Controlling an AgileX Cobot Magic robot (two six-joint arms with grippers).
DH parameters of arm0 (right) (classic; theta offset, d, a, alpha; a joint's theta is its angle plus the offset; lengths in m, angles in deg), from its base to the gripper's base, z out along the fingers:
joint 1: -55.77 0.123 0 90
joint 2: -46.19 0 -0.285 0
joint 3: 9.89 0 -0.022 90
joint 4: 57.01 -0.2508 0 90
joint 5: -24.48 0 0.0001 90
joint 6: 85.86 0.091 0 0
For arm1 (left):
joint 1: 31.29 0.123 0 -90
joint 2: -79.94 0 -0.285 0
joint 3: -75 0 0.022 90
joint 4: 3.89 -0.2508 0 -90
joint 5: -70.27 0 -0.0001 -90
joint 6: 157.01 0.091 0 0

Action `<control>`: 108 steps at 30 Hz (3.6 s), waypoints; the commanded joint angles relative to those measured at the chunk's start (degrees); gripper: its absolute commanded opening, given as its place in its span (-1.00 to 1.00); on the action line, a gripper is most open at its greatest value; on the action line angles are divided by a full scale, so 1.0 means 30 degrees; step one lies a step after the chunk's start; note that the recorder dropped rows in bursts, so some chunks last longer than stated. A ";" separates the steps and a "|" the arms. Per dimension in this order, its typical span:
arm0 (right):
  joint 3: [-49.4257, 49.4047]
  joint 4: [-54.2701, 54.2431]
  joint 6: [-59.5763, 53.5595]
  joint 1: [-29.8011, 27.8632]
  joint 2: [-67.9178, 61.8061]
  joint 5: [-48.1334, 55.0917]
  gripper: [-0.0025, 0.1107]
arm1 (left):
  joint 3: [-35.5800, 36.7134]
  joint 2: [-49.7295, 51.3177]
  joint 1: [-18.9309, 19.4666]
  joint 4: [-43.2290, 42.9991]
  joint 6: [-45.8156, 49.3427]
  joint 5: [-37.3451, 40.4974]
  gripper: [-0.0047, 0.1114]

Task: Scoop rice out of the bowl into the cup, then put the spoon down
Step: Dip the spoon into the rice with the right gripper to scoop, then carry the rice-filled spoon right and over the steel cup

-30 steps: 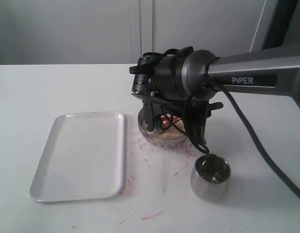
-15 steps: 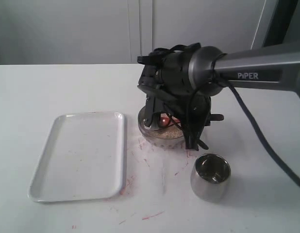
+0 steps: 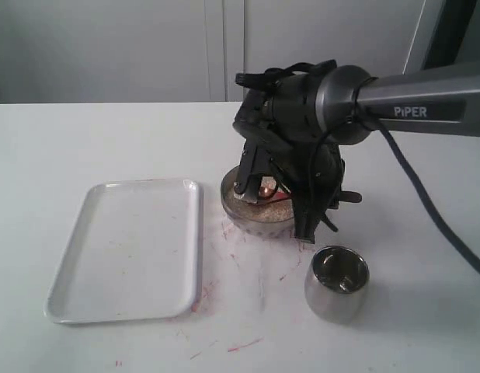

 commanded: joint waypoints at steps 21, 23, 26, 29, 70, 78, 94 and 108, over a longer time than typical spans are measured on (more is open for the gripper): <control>-0.1402 -0.1876 -0.0795 -0.0981 0.3054 -0.1374 -0.90 | -0.0061 -0.0018 -0.0053 0.0131 -0.0027 -0.0032 -0.67; -0.1994 -0.1876 -0.0816 -0.0981 0.3456 -0.1577 -0.90 | -0.0061 -0.0018 -0.0053 0.0131 -0.0027 -0.0032 -0.67; -0.2812 -0.1916 -0.0816 -0.0981 0.4051 -0.2173 -0.90 | -0.0061 -0.0018 -0.0053 0.0131 -0.0027 -0.0032 -0.67; -0.3746 -0.2046 -0.0816 -0.0981 0.4761 -0.2881 -0.90 | -0.0061 -0.0018 -0.0053 0.0131 -0.0027 -0.0032 -0.67; -1.2240 -0.1324 -0.3437 -0.0981 1.5978 0.0490 -0.90 | -0.0061 -0.0018 -0.0053 0.0131 -0.0027 -0.0032 -0.67; -1.2240 0.0026 -0.3482 -0.0981 1.4672 0.0610 -0.90 | -0.0061 -0.0018 -0.0053 0.0131 -0.0027 -0.0032 -0.67; -1.2240 0.2161 -0.3691 -0.0031 1.4379 0.0231 -0.90 | -0.0061 -0.0018 -0.0053 0.0131 -0.0027 -0.0032 -0.67; -1.2240 0.2492 -0.6015 0.0251 1.4379 -0.0575 -0.90 | -0.0061 -0.0018 -0.0053 0.0131 -0.0027 -0.0032 -0.67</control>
